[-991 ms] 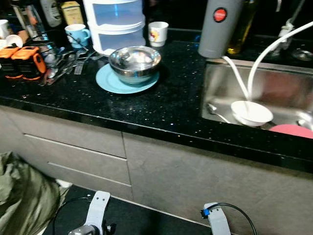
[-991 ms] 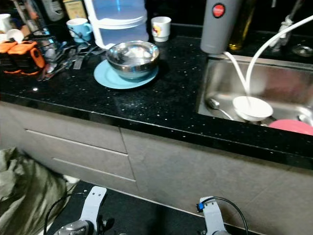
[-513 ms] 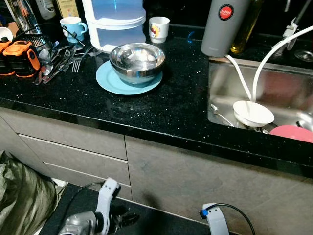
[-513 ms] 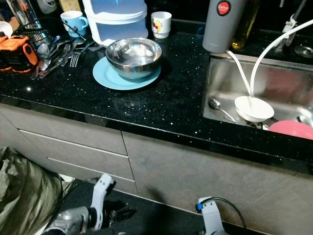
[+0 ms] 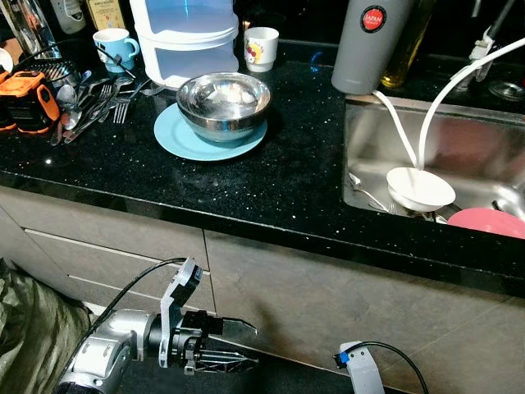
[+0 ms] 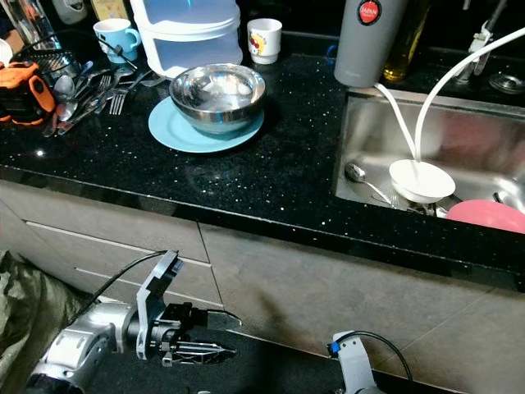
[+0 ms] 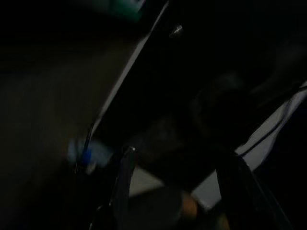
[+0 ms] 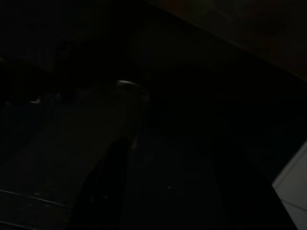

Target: Kitchen organization

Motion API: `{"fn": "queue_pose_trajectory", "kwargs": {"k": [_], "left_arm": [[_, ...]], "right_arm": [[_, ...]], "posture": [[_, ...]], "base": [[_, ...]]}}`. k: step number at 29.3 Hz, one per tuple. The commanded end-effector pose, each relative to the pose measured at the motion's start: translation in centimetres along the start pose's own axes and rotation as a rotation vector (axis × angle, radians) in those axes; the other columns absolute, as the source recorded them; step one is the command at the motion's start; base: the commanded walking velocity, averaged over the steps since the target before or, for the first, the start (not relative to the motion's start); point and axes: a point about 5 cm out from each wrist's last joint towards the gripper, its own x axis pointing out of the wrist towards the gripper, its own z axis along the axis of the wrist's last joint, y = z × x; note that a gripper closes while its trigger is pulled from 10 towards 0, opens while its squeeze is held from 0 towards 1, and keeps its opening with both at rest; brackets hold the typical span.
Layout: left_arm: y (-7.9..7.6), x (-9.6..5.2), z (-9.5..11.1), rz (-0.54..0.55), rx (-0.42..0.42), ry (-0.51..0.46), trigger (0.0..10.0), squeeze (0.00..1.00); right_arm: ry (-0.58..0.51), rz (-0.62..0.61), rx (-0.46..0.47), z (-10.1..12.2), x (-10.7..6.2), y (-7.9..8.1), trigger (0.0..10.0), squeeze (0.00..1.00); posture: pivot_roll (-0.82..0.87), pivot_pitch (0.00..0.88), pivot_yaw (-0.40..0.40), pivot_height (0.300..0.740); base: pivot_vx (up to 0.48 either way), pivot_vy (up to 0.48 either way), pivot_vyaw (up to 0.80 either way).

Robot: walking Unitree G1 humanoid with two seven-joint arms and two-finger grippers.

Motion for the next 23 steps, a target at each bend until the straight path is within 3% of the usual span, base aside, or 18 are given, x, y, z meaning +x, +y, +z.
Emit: {"fn": "queue_pose_trajectory", "kwargs": {"k": [1,3,6,8,9,11,12,15,18,20,21,22,23], "left_arm": [[-0.8,0.5,1.8,-0.014,0.047,-0.049,10.0,0.00],[-0.9,0.9,2.8,-0.006,0.083,-0.084,10.0,0.00],[-0.4,2.1,7.0,0.091,0.231,-0.280,10.0,0.00],[0.0,1.6,11.2,0.183,0.335,-0.483,10.0,0.00],[0.1,1.3,12.4,0.213,0.366,-0.533,10.0,0.00],[0.1,1.1,13.0,0.231,0.383,-0.559,10.0,0.00],[0.2,0.3,15.1,0.311,0.436,-0.616,10.0,0.00],[0.2,-0.1,16.2,0.367,0.463,-0.636,10.0,0.00],[0.8,-1.7,19.4,0.606,0.567,-0.650,10.0,0.00],[1.6,-2.9,21.0,0.820,0.670,-0.578,10.0,0.00],[1.9,-3.2,21.3,0.876,0.692,-0.557,10.0,0.08],[2.3,-3.7,21.7,0.957,0.731,-0.499,10.0,1.00],[2.7,-4.2,21.9,1.012,0.763,-0.458,10.0,1.00]], "right_arm": [[0.020,0.003,-0.004,-0.5,-0.1,0.0,10.0,0.00],[0.021,0.004,-0.005,-0.5,-0.1,0.0,10.0,0.00],[0.022,0.005,-0.004,-0.6,-0.1,0.0,10.0,0.00],[0.022,0.005,-0.001,-0.6,-0.1,0.0,10.0,0.00],[0.022,0.005,-0.001,-0.6,-0.1,0.0,10.0,0.00],[0.022,0.005,-0.001,-0.6,-0.1,0.0,10.0,0.00],[0.023,0.005,-0.002,-0.6,-0.1,0.0,10.0,0.00],[0.023,0.006,-0.003,-0.6,-0.1,0.0,10.0,0.00],[0.025,0.006,-0.004,-0.6,-0.1,0.0,10.0,0.00],[0.025,0.006,-0.005,-0.6,-0.1,0.0,10.0,0.00],[0.026,0.006,-0.005,-0.6,-0.1,0.0,10.0,0.00],[0.026,0.005,-0.005,-0.6,-0.1,0.0,10.0,0.00],[0.026,0.005,-0.006,-0.6,-0.1,0.0,10.0,0.00]], "posture": [[0.05,0.126,0.002,0.740],[0.05,0.126,0.002,0.740],[0.05,0.133,0.006,0.740],[0.05,0.137,0.005,0.740],[0.05,0.137,0.005,0.740],[0.05,0.137,0.005,0.740],[0.05,0.139,0.005,0.740],[0.05,0.139,0.005,0.740],[0.05,0.142,0.005,0.740],[0.05,0.143,0.004,0.740],[0.05,0.143,0.004,0.740],[0.05,0.143,0.004,0.740],[0.05,0.145,0.002,0.740]], "base": [[0.000,0.000,0.00],[0.000,0.000,0.00],[0.000,0.000,0.00],[0.000,0.000,0.00],[0.000,0.000,0.00],[0.000,0.000,0.00],[0.000,0.000,0.00],[0.000,0.000,0.00],[0.000,0.000,0.00],[0.000,0.000,0.00],[0.000,0.000,0.00],[0.000,0.000,0.00],[0.000,0.000,0.00]]}}
